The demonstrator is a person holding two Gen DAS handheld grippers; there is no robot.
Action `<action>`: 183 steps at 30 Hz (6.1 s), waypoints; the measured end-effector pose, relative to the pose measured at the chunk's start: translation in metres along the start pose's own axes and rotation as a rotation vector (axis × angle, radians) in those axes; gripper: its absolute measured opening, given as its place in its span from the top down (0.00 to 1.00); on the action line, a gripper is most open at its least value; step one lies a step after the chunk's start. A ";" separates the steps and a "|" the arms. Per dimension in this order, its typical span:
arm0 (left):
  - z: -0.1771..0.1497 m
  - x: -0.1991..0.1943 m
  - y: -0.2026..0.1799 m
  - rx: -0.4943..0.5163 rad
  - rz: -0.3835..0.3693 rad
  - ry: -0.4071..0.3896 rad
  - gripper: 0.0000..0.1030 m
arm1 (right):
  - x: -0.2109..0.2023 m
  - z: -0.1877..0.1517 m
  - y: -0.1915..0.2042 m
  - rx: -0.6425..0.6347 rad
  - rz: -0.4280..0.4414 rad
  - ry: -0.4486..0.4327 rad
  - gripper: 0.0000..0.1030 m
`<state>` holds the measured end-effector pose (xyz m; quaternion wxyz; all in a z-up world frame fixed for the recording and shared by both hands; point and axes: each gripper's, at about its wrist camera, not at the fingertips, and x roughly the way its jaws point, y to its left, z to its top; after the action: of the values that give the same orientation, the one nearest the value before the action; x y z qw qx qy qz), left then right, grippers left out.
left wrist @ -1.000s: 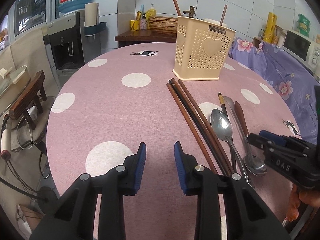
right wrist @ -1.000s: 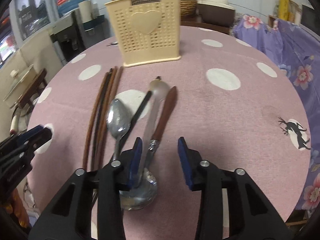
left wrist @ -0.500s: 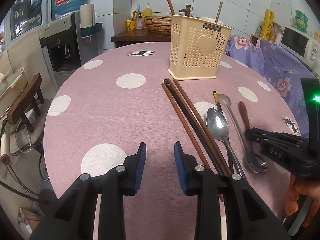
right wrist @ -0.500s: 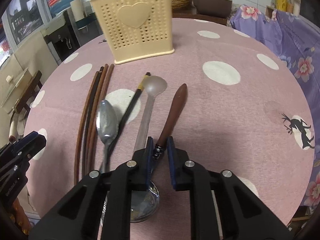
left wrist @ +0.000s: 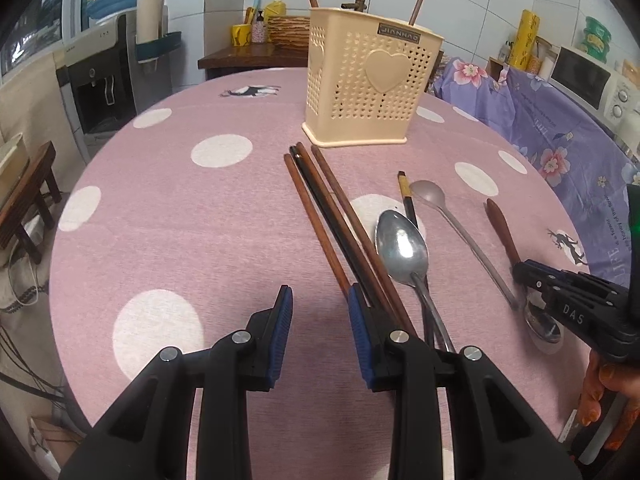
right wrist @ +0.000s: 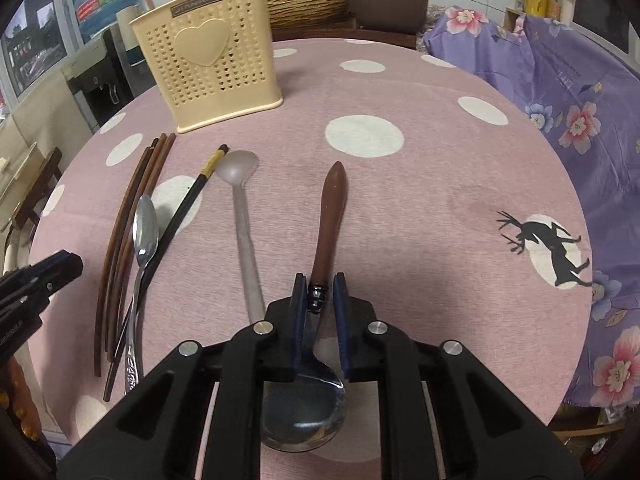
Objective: Organize utensils
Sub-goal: 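Lift the ladle with the right gripper while the left gripper grasps a wooden chopstick, then carry the ladle and chopstick upright over the beige holder with both grippers, then drop the ladle and chopstick into the holder by opening both grippers, then move both open grippers back toward the remaining utensils on the table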
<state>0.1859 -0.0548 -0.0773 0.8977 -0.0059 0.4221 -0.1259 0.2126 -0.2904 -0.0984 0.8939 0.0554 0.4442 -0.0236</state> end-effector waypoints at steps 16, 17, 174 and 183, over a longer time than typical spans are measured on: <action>-0.004 0.014 -0.011 0.022 0.057 0.035 0.71 | -0.006 -0.011 -0.003 0.008 -0.016 -0.027 0.86; -0.005 0.013 -0.006 0.009 0.059 0.039 0.72 | -0.007 -0.011 -0.004 0.012 -0.014 -0.026 0.86; 0.136 -0.019 0.039 -0.086 -0.031 -0.194 0.40 | -0.049 0.151 0.055 -0.131 0.088 -0.323 0.52; 0.039 -0.011 0.058 -0.152 -0.013 -0.057 0.47 | -0.019 0.039 0.060 -0.135 0.092 -0.148 0.54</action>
<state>0.2210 -0.0002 -0.0507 0.9056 -0.0805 0.4045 -0.0989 0.2374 -0.2353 -0.0555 0.9261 0.0133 0.3744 0.0433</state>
